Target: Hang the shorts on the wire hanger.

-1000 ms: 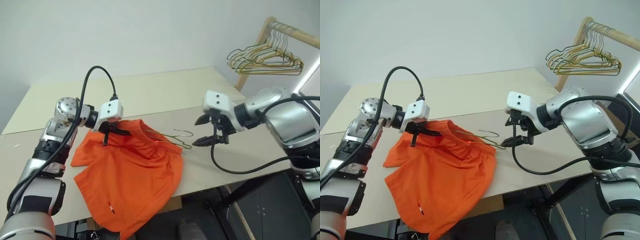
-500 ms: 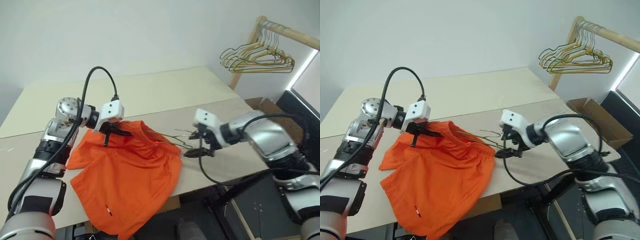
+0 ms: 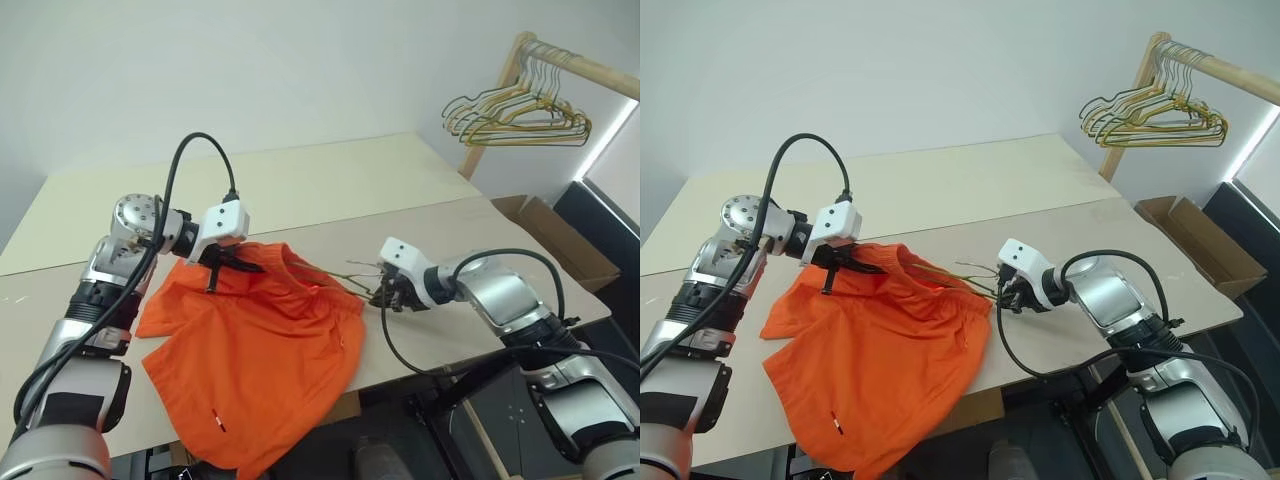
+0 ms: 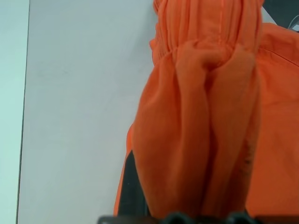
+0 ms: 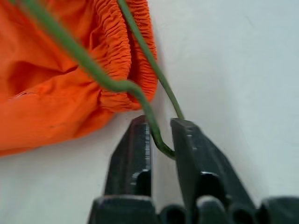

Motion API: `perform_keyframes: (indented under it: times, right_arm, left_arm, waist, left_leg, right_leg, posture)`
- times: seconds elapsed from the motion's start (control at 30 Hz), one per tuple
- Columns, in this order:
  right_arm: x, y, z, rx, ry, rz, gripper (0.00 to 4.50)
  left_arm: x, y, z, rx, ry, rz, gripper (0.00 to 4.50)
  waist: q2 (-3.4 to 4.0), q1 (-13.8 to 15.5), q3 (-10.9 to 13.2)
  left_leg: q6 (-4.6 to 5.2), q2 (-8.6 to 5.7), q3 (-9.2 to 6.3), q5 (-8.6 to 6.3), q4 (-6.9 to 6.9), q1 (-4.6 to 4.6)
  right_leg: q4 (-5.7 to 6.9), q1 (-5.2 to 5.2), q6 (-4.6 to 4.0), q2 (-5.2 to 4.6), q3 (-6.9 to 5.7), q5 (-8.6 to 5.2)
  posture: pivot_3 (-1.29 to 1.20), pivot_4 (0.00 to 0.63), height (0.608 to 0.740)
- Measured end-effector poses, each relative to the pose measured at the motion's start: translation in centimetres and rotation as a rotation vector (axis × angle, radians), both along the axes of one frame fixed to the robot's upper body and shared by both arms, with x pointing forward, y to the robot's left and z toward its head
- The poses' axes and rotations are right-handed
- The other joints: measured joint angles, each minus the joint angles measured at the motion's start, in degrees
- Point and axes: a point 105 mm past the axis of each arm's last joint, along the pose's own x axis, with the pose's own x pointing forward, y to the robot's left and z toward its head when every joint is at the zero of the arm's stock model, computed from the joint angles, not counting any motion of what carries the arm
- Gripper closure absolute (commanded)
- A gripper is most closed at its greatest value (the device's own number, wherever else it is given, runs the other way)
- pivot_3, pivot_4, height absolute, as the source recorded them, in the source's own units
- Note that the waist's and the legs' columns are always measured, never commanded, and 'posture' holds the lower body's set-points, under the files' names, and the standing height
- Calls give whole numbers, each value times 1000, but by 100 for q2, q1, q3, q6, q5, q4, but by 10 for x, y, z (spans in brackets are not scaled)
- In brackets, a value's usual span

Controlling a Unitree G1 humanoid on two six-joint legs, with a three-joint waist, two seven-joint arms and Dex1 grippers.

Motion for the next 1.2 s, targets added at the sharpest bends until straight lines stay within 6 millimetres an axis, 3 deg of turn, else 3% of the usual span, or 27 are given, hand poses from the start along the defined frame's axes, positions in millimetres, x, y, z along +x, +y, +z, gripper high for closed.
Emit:
perform_keyframes:
  times: [0.07, 0.37, 0.6, 0.83, 1.1, 1.2]
  right_arm:
    - [-1, 0, 2, 1, -7, 23, 4489]
    - [-15, -12, 27, -76, -91, 200, 4489]
    - [-10, -17, 70, -156, -212, 317, 4489]
    - [-10, -13, 95, -247, -253, 433, 4489]
    - [-13, -8, 101, -263, -235, 472, 4489]
    - [-14, -8, 100, -260, -222, 471, 4500]
  left_arm:
    - [0, 1, 0, 0, -1, 3, 4135]
    - [-6, 2, -6, -1, 14, -7, 4135]
    - [-8, 2, -7, 10, 8, -35, 4135]
    - [-8, 1, -10, 38, 12, -56, 4135]
    - [-4, 4, -13, 77, -8, -50, 4135]
    - [0, 4, -14, 63, -16, -25, 4495]
  waist:
    - [0, 1, 0]
    - [0, 10, 0]
    - [1, 2, 1]
    - [2, -14, 1]
    - [2, -12, 1]
    - [2, -11, 1]
  left_leg:
    - [0, 0, -2, 0, 0, -2]
    - [0, -1, -1, 0, 3, 4]
    - [2, 0, -1, -1, 3, 1]
    - [2, 0, 0, -1, 4, 3]
    - [2, 0, 0, -1, 5, 2]
    - [2, 0, 0, -1, 5, 2]
  right_leg:
    - [0, 0, 0, 0, -1, 0]
    - [2, 3, 2, -1, -1, -1]
    - [-2, 2, 3, -1, -1, -2]
    - [0, 2, 3, 0, -1, -2]
    - [1, 2, 3, -1, -1, -2]
    - [1, 2, 3, -1, -1, -1]
  posture:
    - [-160, 0, 740]
    - [-159, 0, 740]
    - [-179, 0, 740]
    - [-183, 0, 740]
    - [-183, 0, 740]
    - [-183, 0, 740]
